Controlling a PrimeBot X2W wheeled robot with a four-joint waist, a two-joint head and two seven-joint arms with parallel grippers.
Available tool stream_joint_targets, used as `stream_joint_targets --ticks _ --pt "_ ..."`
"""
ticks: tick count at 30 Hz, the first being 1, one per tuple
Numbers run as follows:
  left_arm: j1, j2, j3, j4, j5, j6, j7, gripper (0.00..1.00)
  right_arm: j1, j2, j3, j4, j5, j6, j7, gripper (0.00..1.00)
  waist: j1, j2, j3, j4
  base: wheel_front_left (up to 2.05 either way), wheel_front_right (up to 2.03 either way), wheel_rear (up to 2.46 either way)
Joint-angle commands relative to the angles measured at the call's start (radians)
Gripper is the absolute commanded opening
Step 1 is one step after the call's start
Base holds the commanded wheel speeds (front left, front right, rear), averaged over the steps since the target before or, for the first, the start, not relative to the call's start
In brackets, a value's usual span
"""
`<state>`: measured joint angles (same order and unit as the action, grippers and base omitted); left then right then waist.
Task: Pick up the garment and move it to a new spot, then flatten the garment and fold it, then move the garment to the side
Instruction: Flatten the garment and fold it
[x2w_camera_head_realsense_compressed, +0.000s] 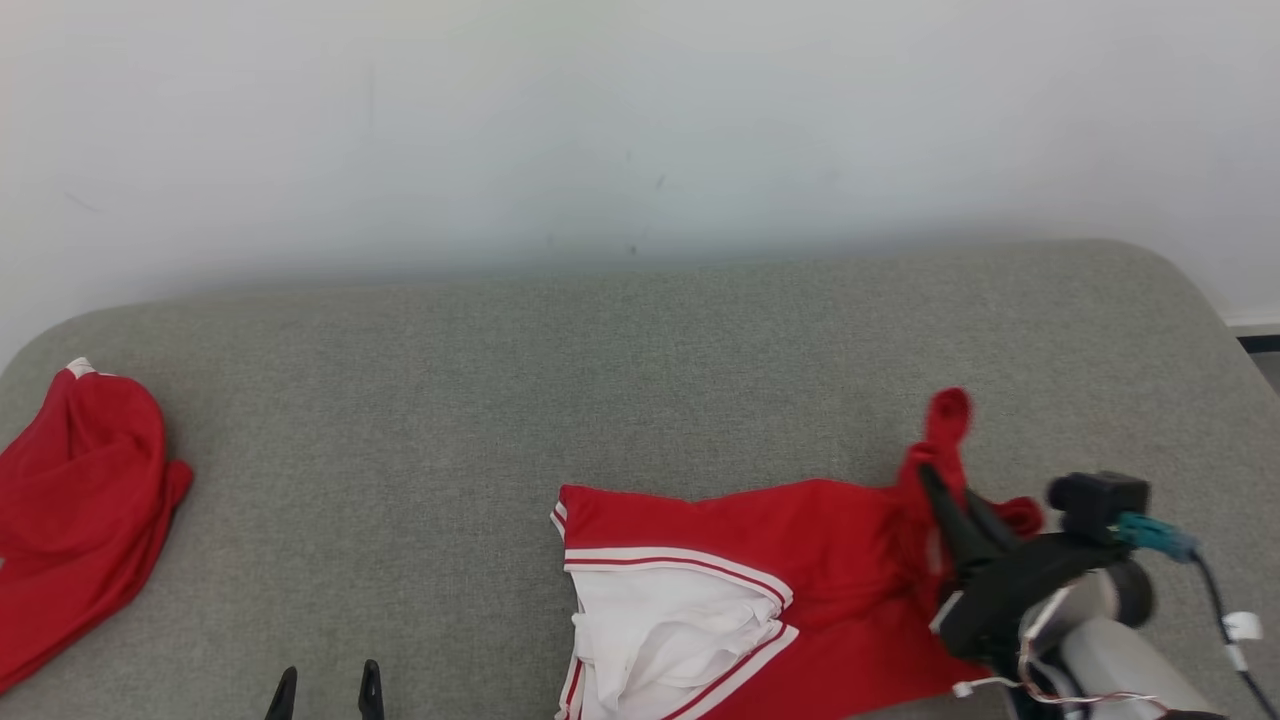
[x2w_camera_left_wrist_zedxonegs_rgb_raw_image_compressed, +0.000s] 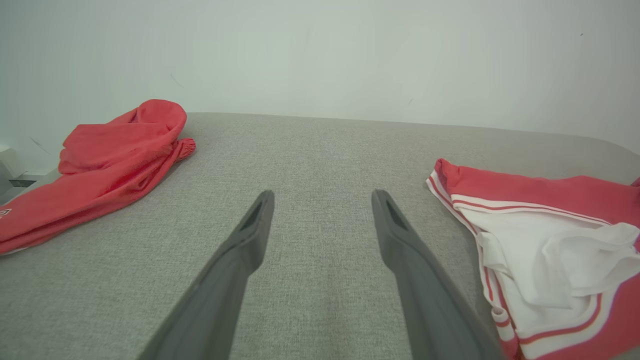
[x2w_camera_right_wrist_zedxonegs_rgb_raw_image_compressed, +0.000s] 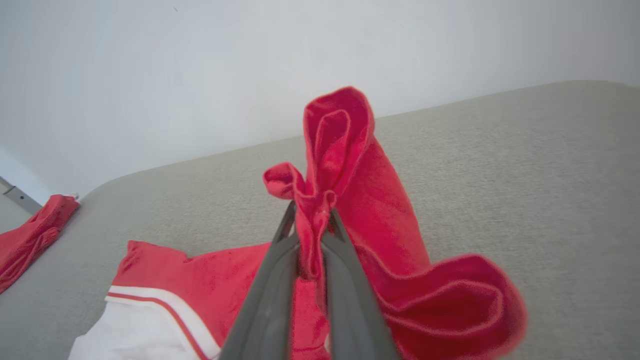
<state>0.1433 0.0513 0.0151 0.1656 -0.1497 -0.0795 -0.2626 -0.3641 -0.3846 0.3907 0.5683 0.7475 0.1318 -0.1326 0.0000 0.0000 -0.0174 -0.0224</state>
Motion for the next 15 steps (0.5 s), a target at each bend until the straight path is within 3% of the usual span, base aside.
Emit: stream_joint_targets --ticks 1,8,15 --pt "-0.001 -0.002 -0.004 0.004 0.002 -0.001 -0.003 1.0 0.003 0.024 0.017 -0.03 -0.005 -0.002 0.011 0.0 0.0 0.0 -0.001 0.005 0.0 0.0 0.0" --pt "-0.022 -0.002 -0.041 0.009 -0.018 0.008 -0.003 1.0 0.004 0.153 0.095 -0.132 -0.033 -0.002 0.078 0.0 0.0 0.0 -0.001 0.048 0.0 0.0 0.0" --pt "-0.029 -0.002 -0.064 0.018 -0.022 0.013 -0.003 1.0 -0.001 0.263 0.129 -0.104 -0.065 -0.002 0.097 0.0 0.0 0.0 0.005 0.101 0.0 0.0 0.0"
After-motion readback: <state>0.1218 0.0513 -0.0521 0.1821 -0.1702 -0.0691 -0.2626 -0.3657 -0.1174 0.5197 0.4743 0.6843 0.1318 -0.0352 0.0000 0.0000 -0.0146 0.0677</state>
